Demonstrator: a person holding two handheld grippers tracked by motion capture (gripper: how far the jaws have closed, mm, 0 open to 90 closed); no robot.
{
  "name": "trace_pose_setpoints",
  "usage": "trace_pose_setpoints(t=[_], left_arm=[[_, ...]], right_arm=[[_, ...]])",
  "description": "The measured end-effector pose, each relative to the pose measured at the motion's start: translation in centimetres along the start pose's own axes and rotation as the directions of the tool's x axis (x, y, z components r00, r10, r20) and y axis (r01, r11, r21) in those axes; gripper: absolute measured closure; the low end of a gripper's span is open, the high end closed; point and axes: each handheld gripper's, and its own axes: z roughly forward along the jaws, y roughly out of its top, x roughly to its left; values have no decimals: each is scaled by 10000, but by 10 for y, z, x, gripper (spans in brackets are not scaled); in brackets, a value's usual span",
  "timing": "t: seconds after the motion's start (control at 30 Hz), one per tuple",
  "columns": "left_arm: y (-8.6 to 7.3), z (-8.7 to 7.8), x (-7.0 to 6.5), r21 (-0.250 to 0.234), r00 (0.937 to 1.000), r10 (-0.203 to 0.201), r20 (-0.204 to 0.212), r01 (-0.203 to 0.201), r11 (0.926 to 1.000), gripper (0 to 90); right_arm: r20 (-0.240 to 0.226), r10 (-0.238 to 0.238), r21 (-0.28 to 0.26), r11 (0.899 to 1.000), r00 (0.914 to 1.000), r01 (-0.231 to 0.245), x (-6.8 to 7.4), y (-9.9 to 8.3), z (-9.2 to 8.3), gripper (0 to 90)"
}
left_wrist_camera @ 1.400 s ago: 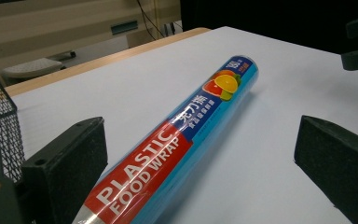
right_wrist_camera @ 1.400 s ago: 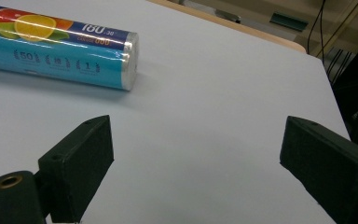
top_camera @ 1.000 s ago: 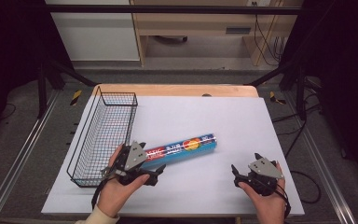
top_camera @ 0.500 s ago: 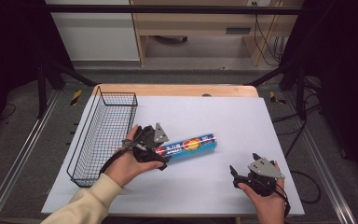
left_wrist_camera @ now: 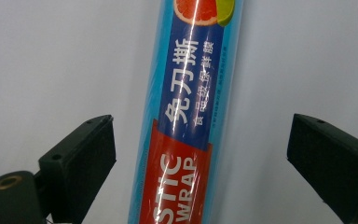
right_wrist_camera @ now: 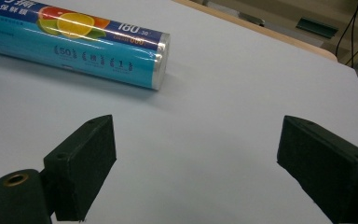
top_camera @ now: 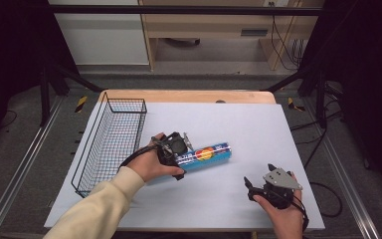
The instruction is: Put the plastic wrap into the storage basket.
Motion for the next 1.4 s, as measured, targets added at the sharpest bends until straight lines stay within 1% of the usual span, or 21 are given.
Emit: trace_pose_setpoints(t=[0.1,0.13,0.17,0.2,0.23,0.33,0.37,0.4,0.43,0.47,0.5,0.53,0.6,0.63,0.7,0.83,0.93,0.97,1.07,1.27,1.4], left_arm=[[1,2,1,128,9999,105,57,-106,9999,100],[2,6,1,386,9995,238,199,-245,9990,100],[2,6,1,386,9995,238,199,-245,9990,101],[3,10,2,699,9987,456,223,-470,9964,105],[4,13,2,739,9986,475,236,-491,9961,108],[4,17,4,641,9983,510,272,-527,9966,135],[5,21,6,391,9988,348,336,-361,9986,135],[4,22,7,269,9988,258,409,-270,9993,155],[4,26,8,58,9988,157,463,-160,9999,155],[5,30,10,-234,9988,55,482,-44,9997,181],[5,30,10,-234,9988,55,482,-44,9997,193],[5,34,12,-501,9989,44,464,-21,9987,204],[6,36,13,-591,9989,44,470,-16,9983,234],[7,40,13,-673,9980,-44,626,86,9977,238],[7,42,13,-629,9974,-129,707,173,9979,241],[9,50,11,-570,9979,-82,640,119,9983,245],[9,52,10,-610,9977,-163,659,204,9979,241],[9,53,11,-603,9979,-97,634,135,9981,241],[9,54,11,-654,9979,-131,636,173,9977,244],[9,61,13,-528,9971,-327,689,364,9979,238],[9,66,13,-324,9968,-299,736,323,9990,230]], right_arm=[[-11,0,-27,10000,10000,0,0,0,0,119],[-59,2,44,10000,10000,-2,0,0,1,119],[-59,2,44,10000,10000,-2,0,0,1,119],[-76,9,31,10000,10000,-9,0,0,1,120],[-83,-6,54,10000,10000,7,0,0,1,120],[-95,-8,58,10000,10000,9,1,0,1,121],[-95,-3,36,10000,10000,3,1,0,1,122],[-108,5,49,10000,9999,-4,0,0,1,122],[-108,5,49,10000,9999,-4,0,0,1,122],[-123,-1,77,10000,9999,1,0,0,1,122],[-123,-1,77,10000,9999,1,0,0,1,122],[-133,10,68,10000,9999,-9,1,0,1,122],[-140,12,72,10000,9999,-11,1,0,1,122],[-159,5,90,10000,9999,-3,1,0,2,122],[-195,9,103,9999,9998,-7,1,0,2,122],[-230,12,120,9999,9997,-9,1,0,2,122],[-247,-6,103,9999,9997,8,1,0,2,122],[-247,-6,103,9999,9997,8,1,0,2,122],[-295,-20,115,9999,9996,23,1,0,2,122],[-330,-48,132,9999,9994,52,1,0,2,123],[-355,-15,144,9999,9994,20,1,0,2,124]])
